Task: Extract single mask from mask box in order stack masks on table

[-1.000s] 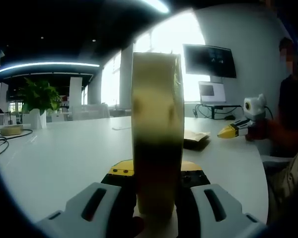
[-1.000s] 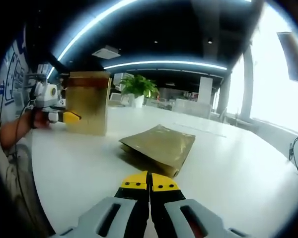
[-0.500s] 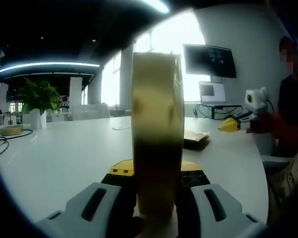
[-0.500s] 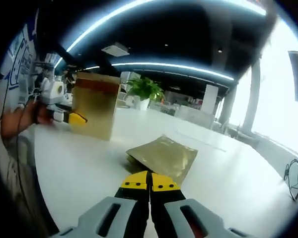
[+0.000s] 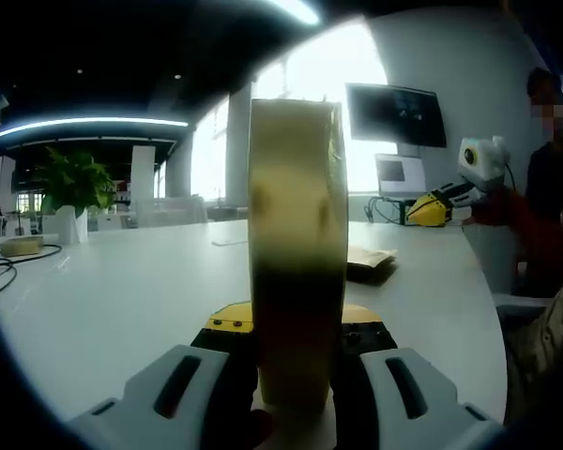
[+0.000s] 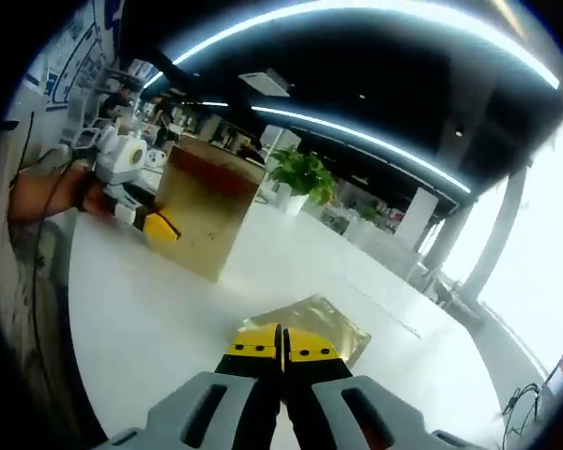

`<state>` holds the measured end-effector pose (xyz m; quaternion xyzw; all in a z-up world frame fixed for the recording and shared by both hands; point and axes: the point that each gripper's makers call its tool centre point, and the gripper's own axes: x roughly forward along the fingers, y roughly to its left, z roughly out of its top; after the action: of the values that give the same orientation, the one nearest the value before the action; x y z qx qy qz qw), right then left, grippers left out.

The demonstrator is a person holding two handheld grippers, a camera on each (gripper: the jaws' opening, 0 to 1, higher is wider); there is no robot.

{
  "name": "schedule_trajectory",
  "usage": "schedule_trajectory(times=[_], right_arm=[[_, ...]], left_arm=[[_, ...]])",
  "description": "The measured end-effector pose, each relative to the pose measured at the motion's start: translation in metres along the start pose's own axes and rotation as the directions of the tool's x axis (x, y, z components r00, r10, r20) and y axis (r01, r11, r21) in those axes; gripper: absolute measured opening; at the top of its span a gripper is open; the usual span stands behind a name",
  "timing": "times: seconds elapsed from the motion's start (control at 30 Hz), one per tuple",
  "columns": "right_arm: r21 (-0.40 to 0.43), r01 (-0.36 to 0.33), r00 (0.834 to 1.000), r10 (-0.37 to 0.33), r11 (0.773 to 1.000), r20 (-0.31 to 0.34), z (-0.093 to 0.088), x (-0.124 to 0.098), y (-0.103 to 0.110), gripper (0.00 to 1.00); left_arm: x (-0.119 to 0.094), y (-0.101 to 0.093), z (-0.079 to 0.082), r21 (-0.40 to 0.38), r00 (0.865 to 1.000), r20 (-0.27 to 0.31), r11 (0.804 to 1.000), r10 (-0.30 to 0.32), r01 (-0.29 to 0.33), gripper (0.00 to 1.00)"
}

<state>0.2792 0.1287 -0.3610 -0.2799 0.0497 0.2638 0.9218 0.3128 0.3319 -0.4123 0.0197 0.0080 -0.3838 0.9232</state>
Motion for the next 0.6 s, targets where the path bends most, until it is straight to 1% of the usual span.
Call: schedule_trajectory(times=[0.1, 0.17, 0.23, 0.4, 0.47, 0.6], right_arm=[[-0.044, -0.012, 1.0, 0.013, 0.999, 0.014, 0.012, 0.002, 0.0, 0.0], [-0.096, -0.022, 0.999, 0.025, 0.995, 0.03, 0.022, 0.004, 0.001, 0.0], [-0.121, -0.037, 0.999, 0.041, 0.992, 0.032, 0.029, 0.006, 0.001, 0.0], [-0.178, -0.047, 0.998, 0.055, 0.983, 0.041, 0.046, 0.009, 0.0, 0.0], [-0.194, -0.055, 0.997, 0.064, 0.979, 0.041, 0.047, 0.01, 0.0, 0.0], [-0.226, -0.067, 0.996, 0.079, 0.972, 0.043, 0.058, 0.013, 0.0, 0.0]], left_arm=[[0.0, 0.0, 0.0, 0.0, 1.0, 0.0, 1.0, 0.0, 0.0, 0.2], [0.0, -0.001, 0.001, 0.0, 1.0, 0.0, 1.0, 0.0, 0.0, 0.2], [0.0, 0.0, 0.0, 0.0, 1.0, 0.0, 1.0, -0.001, 0.001, 0.2], [0.001, 0.0, 0.0, 0.001, 1.0, 0.0, 1.0, -0.001, 0.001, 0.2], [0.001, 0.0, 0.0, 0.001, 1.0, 0.0, 1.0, -0.001, 0.001, 0.2], [0.001, 0.001, 0.0, 0.001, 1.0, 0.0, 1.0, 0.0, 0.0, 0.2]])
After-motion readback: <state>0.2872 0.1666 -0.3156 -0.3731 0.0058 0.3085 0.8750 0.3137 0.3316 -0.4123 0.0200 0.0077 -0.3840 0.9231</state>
